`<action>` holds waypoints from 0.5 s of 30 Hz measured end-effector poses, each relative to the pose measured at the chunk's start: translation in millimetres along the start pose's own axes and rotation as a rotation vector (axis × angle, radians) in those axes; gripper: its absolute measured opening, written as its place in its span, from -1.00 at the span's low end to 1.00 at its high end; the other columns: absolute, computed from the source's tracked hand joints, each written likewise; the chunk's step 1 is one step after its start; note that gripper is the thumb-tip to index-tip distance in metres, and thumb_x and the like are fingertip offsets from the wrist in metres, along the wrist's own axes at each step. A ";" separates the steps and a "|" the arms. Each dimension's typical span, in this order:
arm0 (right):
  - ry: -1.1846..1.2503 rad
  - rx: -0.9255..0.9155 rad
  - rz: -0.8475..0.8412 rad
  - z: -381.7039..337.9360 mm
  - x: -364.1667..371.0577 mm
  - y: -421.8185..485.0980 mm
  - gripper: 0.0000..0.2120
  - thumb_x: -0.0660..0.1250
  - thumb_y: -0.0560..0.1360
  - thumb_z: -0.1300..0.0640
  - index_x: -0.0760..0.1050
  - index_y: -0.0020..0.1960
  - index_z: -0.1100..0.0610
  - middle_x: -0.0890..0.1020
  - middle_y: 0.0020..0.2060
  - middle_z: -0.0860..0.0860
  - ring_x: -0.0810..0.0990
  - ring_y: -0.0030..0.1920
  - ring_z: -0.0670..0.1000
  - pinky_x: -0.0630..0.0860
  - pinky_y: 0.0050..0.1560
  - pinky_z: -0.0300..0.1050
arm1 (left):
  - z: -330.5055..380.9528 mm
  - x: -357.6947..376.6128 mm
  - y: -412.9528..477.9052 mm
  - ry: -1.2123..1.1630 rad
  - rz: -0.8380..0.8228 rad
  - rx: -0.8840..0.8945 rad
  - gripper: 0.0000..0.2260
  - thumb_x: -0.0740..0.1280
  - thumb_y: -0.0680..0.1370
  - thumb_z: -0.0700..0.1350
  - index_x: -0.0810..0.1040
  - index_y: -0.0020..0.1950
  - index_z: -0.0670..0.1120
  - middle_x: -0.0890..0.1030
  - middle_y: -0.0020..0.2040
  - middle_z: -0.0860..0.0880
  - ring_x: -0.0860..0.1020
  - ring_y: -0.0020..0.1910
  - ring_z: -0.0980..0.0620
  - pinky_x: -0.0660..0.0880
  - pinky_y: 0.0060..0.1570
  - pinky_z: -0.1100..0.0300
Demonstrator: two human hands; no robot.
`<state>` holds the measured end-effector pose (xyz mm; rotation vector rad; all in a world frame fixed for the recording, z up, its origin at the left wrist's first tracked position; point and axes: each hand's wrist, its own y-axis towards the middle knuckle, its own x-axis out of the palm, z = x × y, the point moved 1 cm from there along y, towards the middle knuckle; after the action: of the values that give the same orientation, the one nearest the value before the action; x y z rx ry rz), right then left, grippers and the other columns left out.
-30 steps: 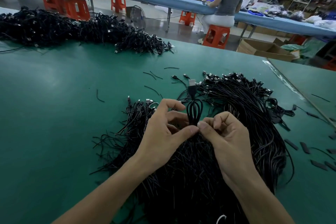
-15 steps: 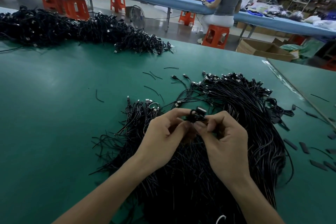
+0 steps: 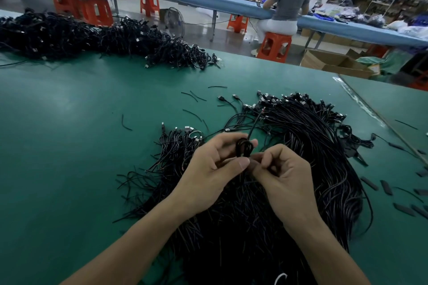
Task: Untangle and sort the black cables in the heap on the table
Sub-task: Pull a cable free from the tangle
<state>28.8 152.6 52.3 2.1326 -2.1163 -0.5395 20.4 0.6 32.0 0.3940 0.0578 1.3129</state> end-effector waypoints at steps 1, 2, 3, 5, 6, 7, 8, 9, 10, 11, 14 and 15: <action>0.039 0.022 0.004 0.4 -0.6 -0.1 -0.63 0.45 0.44 0.40 0.43 -0.33 0.01 0.67 -0.30 0.01 0.65 -0.25 -0.08 0.59 -0.18 -0.23 | 0.8 -0.7 -0.8 0.041 -0.006 0.020 -0.68 0.35 0.54 -0.27 0.52 0.25 0.01 0.67 0.19 0.03 0.61 0.22 0.02 0.52 0.18 0.22; 0.073 0.043 0.015 0.8 -1.0 0.0 -0.63 0.45 0.43 0.41 0.43 -0.33 0.02 0.67 -0.32 0.00 0.65 -0.24 -0.12 0.58 -0.18 -0.26 | 1.3 -1.3 -1.9 0.086 -0.001 0.042 -0.71 0.35 0.54 -0.27 0.55 0.22 0.00 0.67 0.19 0.03 0.61 0.23 0.02 0.52 0.21 0.17; 0.097 0.058 0.029 1.0 -1.9 0.2 -0.64 0.44 0.43 0.43 0.43 -0.32 0.05 0.66 -0.33 -0.01 0.64 -0.25 -0.14 0.58 -0.17 -0.28 | 0.6 -1.7 -3.1 0.135 0.013 0.066 -0.73 0.35 0.54 -0.27 0.58 0.20 -0.02 0.67 0.20 0.04 0.59 0.25 0.03 0.51 0.25 0.11; 0.114 0.066 0.055 0.0 -3.5 1.4 -0.67 0.43 0.43 0.45 0.42 -0.29 0.10 0.67 -0.32 -0.02 0.63 -0.26 -0.14 0.58 -0.17 -0.28 | 0.0 -2.5 -4.7 0.273 0.061 0.119 -0.74 0.33 0.53 -0.28 0.63 0.16 -0.04 0.63 0.22 0.09 0.54 0.30 0.02 0.49 0.27 0.05; 0.103 0.061 0.069 -1.0 -4.1 1.9 -0.68 0.43 0.43 0.44 0.40 -0.28 0.11 0.67 -0.32 -0.02 0.63 -0.27 -0.13 0.59 -0.16 -0.24 | -0.1 -2.8 -5.4 0.341 0.087 0.140 -0.73 0.31 0.52 -0.28 0.66 0.14 -0.02 0.60 0.19 0.11 0.51 0.29 0.00 0.46 0.25 0.08; 0.073 0.048 0.084 -2.1 -4.7 2.1 -0.68 0.44 0.43 0.43 0.39 -0.27 0.12 0.66 -0.32 -0.01 0.62 -0.27 -0.12 0.61 -0.16 -0.20 | -0.2 -3.4 -6.2 0.383 0.115 0.152 -0.69 0.28 0.51 -0.29 0.68 0.10 0.02 0.57 0.14 0.10 0.49 0.25 -0.02 0.41 0.22 0.13; 0.026 0.028 0.102 -3.2 -5.5 2.1 -0.68 0.45 0.44 0.40 0.38 -0.27 0.10 0.66 -0.31 -0.01 0.62 -0.27 -0.10 0.62 -0.14 -0.14 | 0.4 -4.3 -7.5 0.393 0.134 0.164 -0.65 0.24 0.50 -0.29 0.71 0.06 0.06 0.53 0.06 0.07 0.47 0.18 -0.03 0.37 0.19 0.17; -0.029 0.002 0.121 -4.3 -6.0 2.2 -0.67 0.46 0.44 0.38 0.38 -0.28 0.07 0.66 -0.30 -0.01 0.63 -0.26 -0.07 0.63 -0.13 -0.11 | 1.6 -5.2 -9.1 0.383 0.135 0.184 -0.63 0.22 0.49 -0.28 0.72 0.04 0.07 0.48 -0.02 0.03 0.44 0.09 -0.03 0.34 0.14 0.20; -0.086 -0.026 0.138 -5.7 -6.1 2.1 -0.66 0.47 0.44 0.35 0.39 -0.29 0.04 0.67 -0.28 -0.01 0.65 -0.24 -0.06 0.64 -0.13 -0.10 | 3.3 -5.3 -10.9 0.370 0.126 0.210 -0.65 0.20 0.49 -0.24 0.73 0.02 0.06 0.43 -0.08 0.01 0.42 0.01 0.00 0.33 0.09 0.23; -0.138 -0.055 0.153 -6.8 -5.5 2.0 -0.66 0.48 0.44 0.32 0.39 -0.29 0.02 0.67 -0.25 -0.02 0.66 -0.22 -0.05 0.64 -0.13 -0.11 | 4.7 -4.7 -12.6 0.360 0.111 0.230 -0.68 0.19 0.50 -0.19 0.73 -0.01 0.03 0.40 -0.12 0.00 0.40 -0.05 0.03 0.34 0.04 0.27; -0.214 -0.135 0.183 -9.9 -2.0 1.4 -0.65 0.49 0.45 0.28 0.38 -0.30 -0.02 0.66 -0.23 -0.07 0.67 -0.18 -0.05 0.60 -0.14 -0.20 | 4.8 -1.0 -15.2 0.365 0.065 0.225 -0.81 0.29 0.53 -0.10 0.72 -0.07 -0.02 0.47 -0.19 0.04 0.45 -0.18 0.09 0.39 -0.16 0.31; -0.220 -0.159 0.187 -10.7 -0.8 0.9 -0.66 0.48 0.45 0.28 0.39 -0.30 0.00 0.66 -0.23 -0.09 0.66 -0.18 -0.05 0.59 -0.15 -0.23 | 3.5 -0.3 -15.1 0.377 0.059 0.208 -0.86 0.34 0.53 -0.07 0.71 -0.07 -0.02 0.51 -0.20 0.06 0.48 -0.22 0.08 0.40 -0.22 0.31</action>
<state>31.3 151.5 62.7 1.8426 -2.2644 -0.9234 35.2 -3.6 30.5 0.3204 0.5052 1.4304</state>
